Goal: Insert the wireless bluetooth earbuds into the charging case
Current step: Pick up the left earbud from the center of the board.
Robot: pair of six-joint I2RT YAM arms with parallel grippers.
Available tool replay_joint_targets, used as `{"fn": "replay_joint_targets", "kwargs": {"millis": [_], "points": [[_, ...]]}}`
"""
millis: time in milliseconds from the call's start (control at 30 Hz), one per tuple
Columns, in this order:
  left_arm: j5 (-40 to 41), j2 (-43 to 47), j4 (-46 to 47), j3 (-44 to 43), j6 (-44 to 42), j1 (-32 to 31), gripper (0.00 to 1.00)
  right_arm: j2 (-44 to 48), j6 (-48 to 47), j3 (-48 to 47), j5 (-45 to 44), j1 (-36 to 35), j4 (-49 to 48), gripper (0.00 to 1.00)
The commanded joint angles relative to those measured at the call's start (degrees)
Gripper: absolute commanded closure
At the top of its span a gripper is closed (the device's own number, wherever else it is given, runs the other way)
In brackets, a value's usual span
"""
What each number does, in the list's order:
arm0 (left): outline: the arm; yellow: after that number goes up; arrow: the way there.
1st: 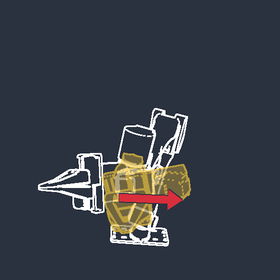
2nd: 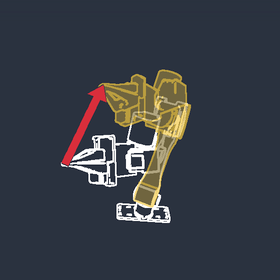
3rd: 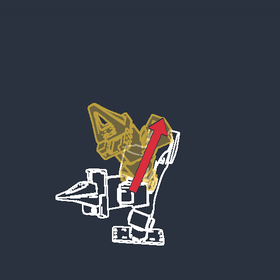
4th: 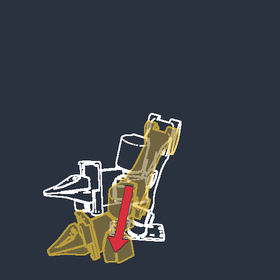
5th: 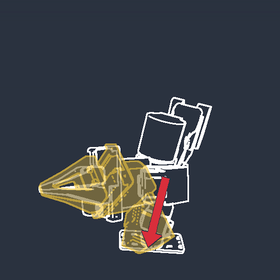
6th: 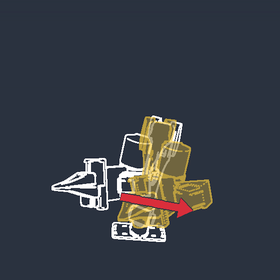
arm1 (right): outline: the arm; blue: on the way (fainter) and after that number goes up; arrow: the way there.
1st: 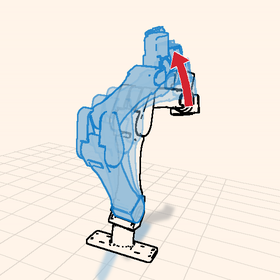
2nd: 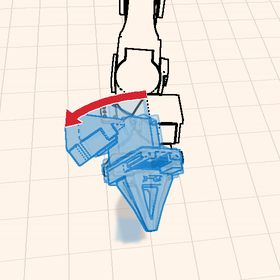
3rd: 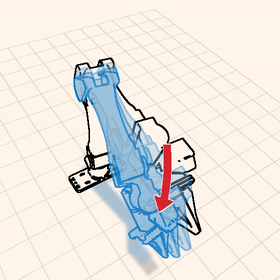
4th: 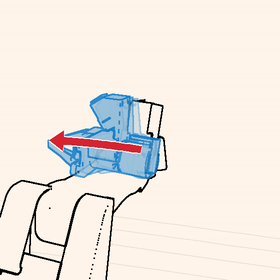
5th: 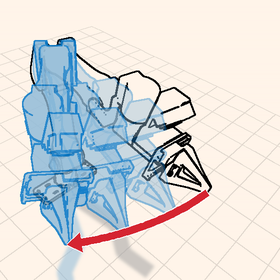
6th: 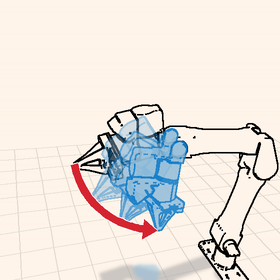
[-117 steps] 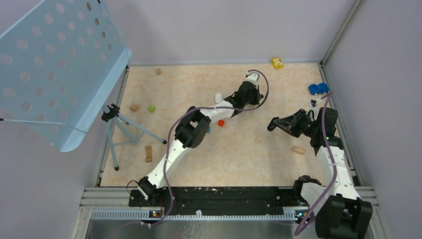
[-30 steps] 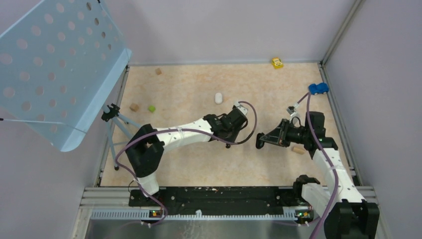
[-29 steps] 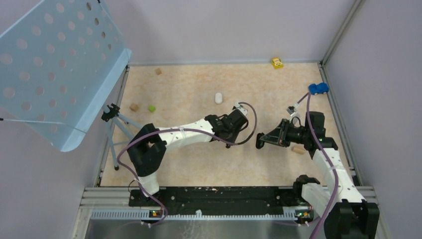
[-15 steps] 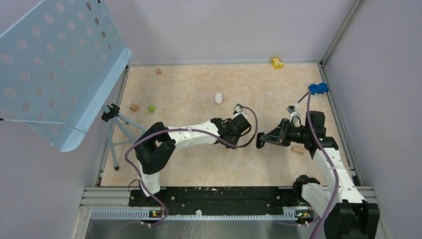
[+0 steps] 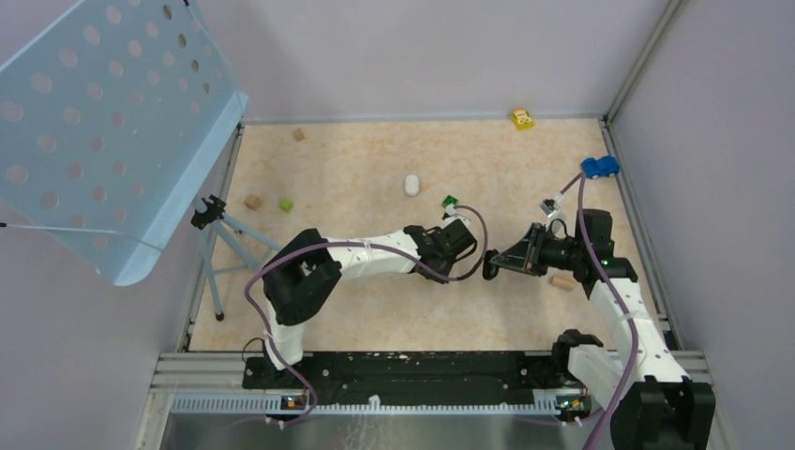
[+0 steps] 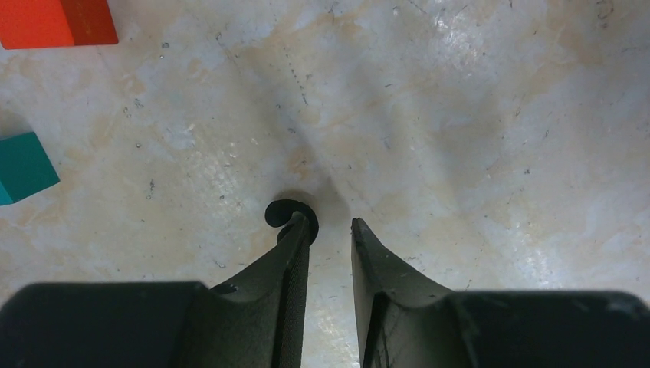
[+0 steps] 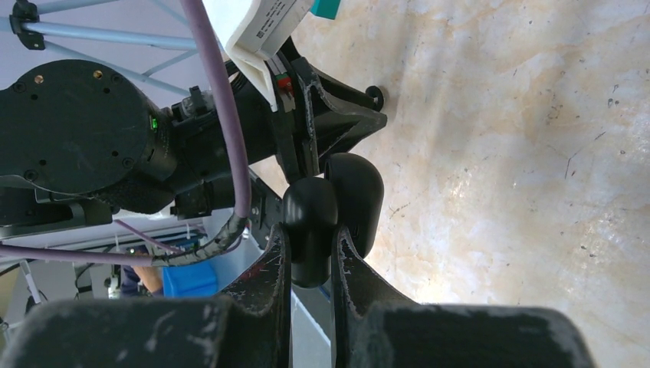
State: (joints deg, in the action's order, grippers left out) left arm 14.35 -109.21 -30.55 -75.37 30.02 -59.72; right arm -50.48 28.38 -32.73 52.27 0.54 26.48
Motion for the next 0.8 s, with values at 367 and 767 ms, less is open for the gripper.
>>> {"fn": "replay_joint_targets", "kwargs": {"millis": [367, 767], "points": [[4.1, 0.1, -2.1, -0.1, 2.5, -0.3, 0.69, -0.1, -1.4, -2.7, 0.5, -0.2, -1.0, 1.0], [5.5, 0.7, -2.9, 1.1, 4.4, -0.3, 0.72, -0.2, -1.1, -2.4, 0.6, -0.2, -1.3, 1.0]]}}
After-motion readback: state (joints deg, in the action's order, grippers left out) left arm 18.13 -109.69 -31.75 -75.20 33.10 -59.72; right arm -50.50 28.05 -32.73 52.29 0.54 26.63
